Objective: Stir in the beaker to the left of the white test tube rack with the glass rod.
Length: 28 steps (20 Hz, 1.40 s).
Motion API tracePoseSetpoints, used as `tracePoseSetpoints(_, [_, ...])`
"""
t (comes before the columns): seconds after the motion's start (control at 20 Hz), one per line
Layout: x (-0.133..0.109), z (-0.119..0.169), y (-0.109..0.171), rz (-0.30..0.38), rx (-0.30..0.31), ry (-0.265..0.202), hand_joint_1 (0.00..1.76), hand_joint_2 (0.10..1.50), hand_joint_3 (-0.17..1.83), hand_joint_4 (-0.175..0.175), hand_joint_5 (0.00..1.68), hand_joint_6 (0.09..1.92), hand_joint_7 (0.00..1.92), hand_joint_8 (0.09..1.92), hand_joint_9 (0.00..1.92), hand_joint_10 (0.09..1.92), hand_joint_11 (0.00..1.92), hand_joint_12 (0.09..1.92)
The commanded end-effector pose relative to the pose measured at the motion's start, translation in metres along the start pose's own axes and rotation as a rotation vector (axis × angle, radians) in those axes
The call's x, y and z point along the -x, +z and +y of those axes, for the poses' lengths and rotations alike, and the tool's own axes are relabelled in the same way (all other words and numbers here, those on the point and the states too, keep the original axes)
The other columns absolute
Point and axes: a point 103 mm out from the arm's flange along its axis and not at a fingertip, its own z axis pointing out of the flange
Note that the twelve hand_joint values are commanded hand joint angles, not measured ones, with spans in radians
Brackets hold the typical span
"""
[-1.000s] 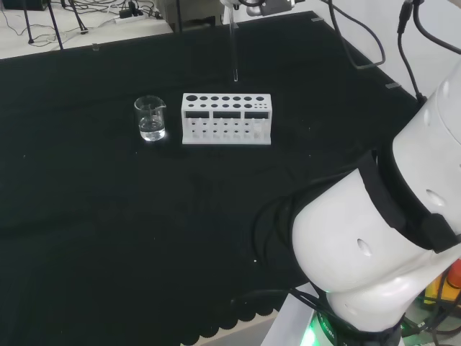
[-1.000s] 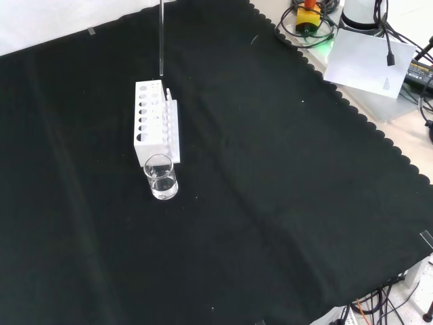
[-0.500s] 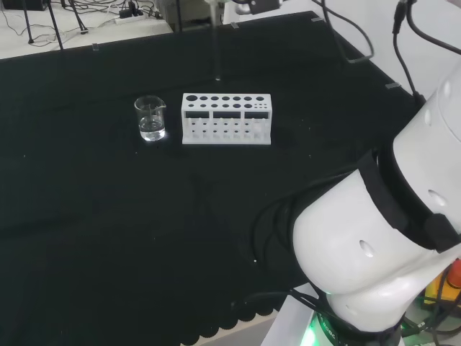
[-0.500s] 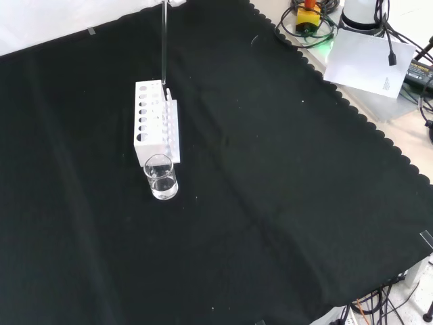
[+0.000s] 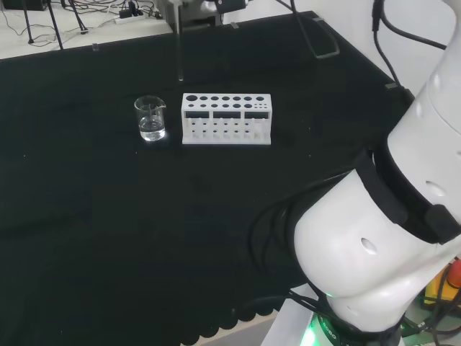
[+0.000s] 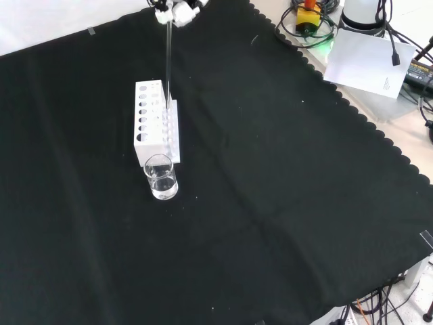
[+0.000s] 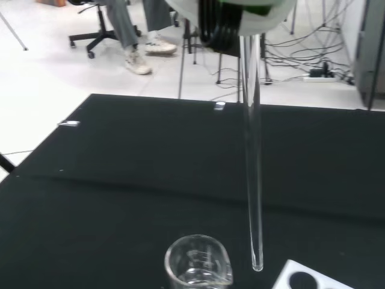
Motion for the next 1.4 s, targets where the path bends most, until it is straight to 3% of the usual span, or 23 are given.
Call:
tracePoseSetpoints(0.05, [-0.035, 0.026, 0.012, 0.023, -0.016, -0.096, 1.29, 0.85, 0.48, -0.175, 1.04, 0.71, 1.10, 1.22, 1.66, 0.95, 1.35, 1.01])
tracePoseSetpoints(0.1, [-0.036, 0.029, 0.014, 0.006, -0.036, -0.068, 1.29, 0.85, 0.48, -0.175, 1.04, 0.71, 1.10, 1.22, 1.67, 0.95, 1.35, 1.01])
tracePoseSetpoints(0.15, [-0.039, 0.032, 0.017, 0.002, -0.044, -0.072, 1.29, 0.85, 0.48, -0.175, 1.04, 0.71, 1.10, 1.22, 1.67, 0.95, 1.35, 1.01])
tracePoseSetpoints(0.45, [-0.050, 0.054, 0.031, 0.037, -0.029, -0.133, 1.29, 0.85, 0.48, -0.175, 1.04, 0.71, 1.09, 1.22, 1.67, 0.95, 1.35, 1.02])
tracePoseSetpoints(0.9, [-0.041, 0.075, 0.060, 0.053, -0.045, -0.176, 1.29, 0.86, 0.47, -0.175, 1.04, 0.71, 1.09, 1.22, 1.67, 0.95, 1.35, 1.01])
tracePoseSetpoints(1.4, [-0.032, 0.092, 0.090, 0.068, -0.082, -0.170, 1.29, 0.86, 0.46, -0.175, 1.04, 0.71, 1.09, 1.22, 1.67, 0.95, 1.35, 1.02])
